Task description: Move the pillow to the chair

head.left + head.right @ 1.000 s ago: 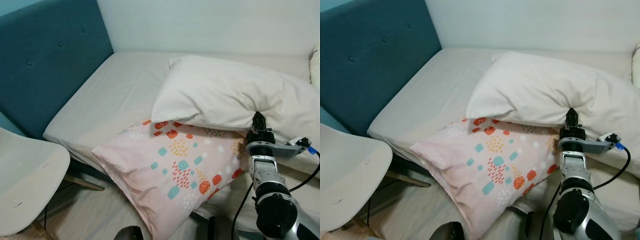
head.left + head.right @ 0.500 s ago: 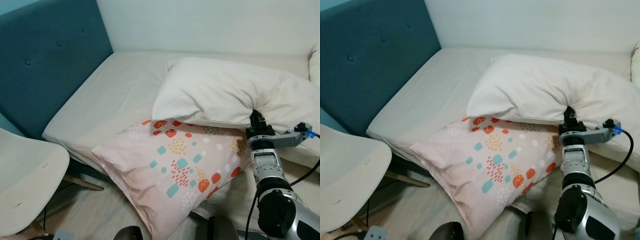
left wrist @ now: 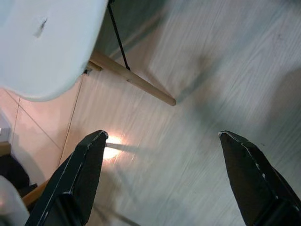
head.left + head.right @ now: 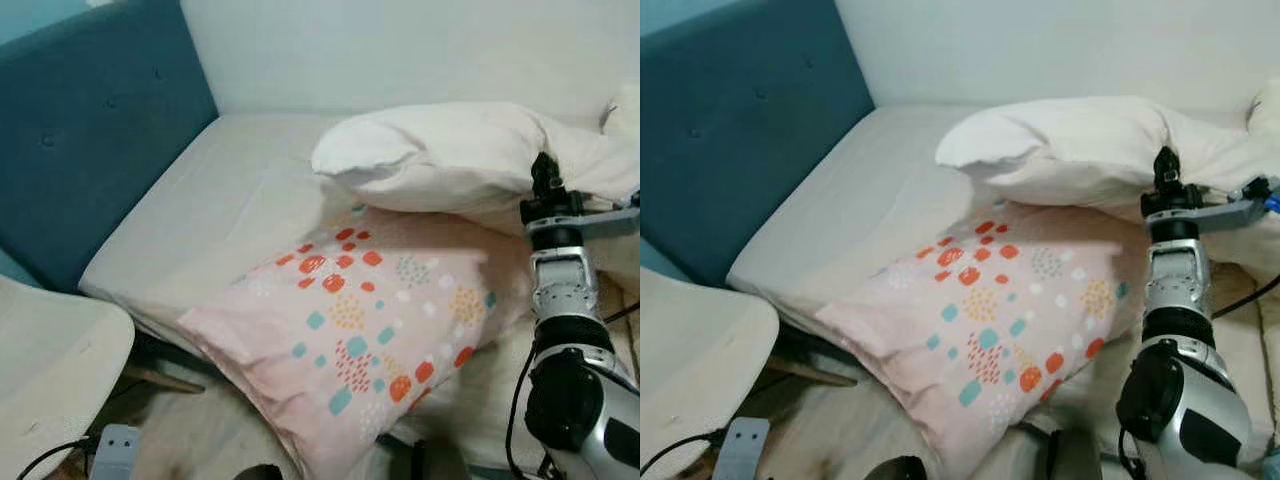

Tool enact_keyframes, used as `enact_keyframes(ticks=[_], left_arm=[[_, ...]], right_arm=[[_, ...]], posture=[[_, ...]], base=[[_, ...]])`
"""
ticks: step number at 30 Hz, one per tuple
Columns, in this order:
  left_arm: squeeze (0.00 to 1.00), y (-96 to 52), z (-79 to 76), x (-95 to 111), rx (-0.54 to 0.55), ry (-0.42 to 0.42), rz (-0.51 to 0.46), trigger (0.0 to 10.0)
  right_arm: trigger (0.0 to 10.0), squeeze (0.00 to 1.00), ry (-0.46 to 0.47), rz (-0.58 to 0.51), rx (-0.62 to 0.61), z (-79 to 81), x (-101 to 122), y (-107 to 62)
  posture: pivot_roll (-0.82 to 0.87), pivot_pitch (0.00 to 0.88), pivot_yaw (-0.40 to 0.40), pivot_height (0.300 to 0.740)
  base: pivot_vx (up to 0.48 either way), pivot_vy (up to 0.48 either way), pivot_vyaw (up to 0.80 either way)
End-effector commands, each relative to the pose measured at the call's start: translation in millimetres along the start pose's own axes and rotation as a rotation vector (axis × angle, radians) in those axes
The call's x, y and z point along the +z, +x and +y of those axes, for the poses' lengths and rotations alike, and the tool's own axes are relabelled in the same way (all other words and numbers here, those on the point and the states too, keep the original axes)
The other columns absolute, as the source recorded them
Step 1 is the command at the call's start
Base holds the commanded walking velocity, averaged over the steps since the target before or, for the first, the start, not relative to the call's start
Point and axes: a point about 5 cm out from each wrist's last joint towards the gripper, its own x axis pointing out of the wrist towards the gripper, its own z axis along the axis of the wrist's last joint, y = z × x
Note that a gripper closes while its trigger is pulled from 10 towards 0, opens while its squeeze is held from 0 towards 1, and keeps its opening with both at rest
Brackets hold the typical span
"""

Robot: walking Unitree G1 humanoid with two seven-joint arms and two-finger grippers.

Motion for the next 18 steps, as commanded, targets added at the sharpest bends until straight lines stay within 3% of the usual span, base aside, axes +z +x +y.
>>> enact_keyframes(ticks=[1,4,5,6,7,9,11,14,18], left_arm=[[0.00,-0.4,2.4,-5,0.009,0.008,0.031,10.0],[0.00,-0.4,1.6,-5,0.008,0.011,0.029,10.0],[0.00,-1.2,-0.8,-7,0.003,0.034,0.032,10.0],[0.00,-1.2,-0.8,-7,0.003,0.034,0.032,10.0],[0.00,-2.1,-2.8,-10,-0.003,0.049,0.039,10.0],[0.00,-2.1,-2.8,-10,-0.003,0.049,0.039,10.0],[0.00,-3.1,-4.2,-13,-0.005,0.047,0.049,10.0],[0.00,-4.5,-7.3,-16,-0.012,0.039,0.062,10.0],[0.00,-5.3,-10.4,-17,-0.021,0.040,0.066,10.0]], right_arm=[[0.0,0.00,-0.019,-0.092,0.174,37.4,21,25.9],[0.0,0.00,-0.025,-0.108,0.205,44.8,26,29.5],[0.0,0.00,-0.050,-0.141,0.289,65.6,37,38.0],[0.0,0.00,-0.050,-0.141,0.289,65.6,37,38.0],[0.0,0.00,-0.071,-0.162,0.355,82.3,45,43.6],[0.0,0.00,-0.071,-0.162,0.355,82.3,45,43.6],[0.0,0.00,-0.084,-0.178,0.431,101.4,52,47.9],[0.0,0.00,-0.091,-0.163,0.533,127.3,47,49.1],[0.0,0.00,-0.077,-0.128,0.597,142.6,37,46.0]], posture=[[-0.12,0.063,0.129,0.641],[-0.12,0.063,0.129,0.646],[-0.13,0.055,0.125,0.656],[-0.13,0.055,0.125,0.656],[-0.13,0.051,0.121,0.666],[-0.13,0.051,0.121,0.666],[-0.13,0.049,0.116,0.676],[-0.13,0.047,0.109,0.691],[-0.13,0.043,0.105,0.706]], base=[[-0.472,0.000,0.00],[-0.322,0.000,0.00],[0.000,0.000,0.00],[0.000,0.000,0.00],[0.000,0.000,0.00],[0.000,0.000,0.00],[0.000,0.000,0.00],[0.000,0.000,0.00],[0.000,0.000,0.00]])
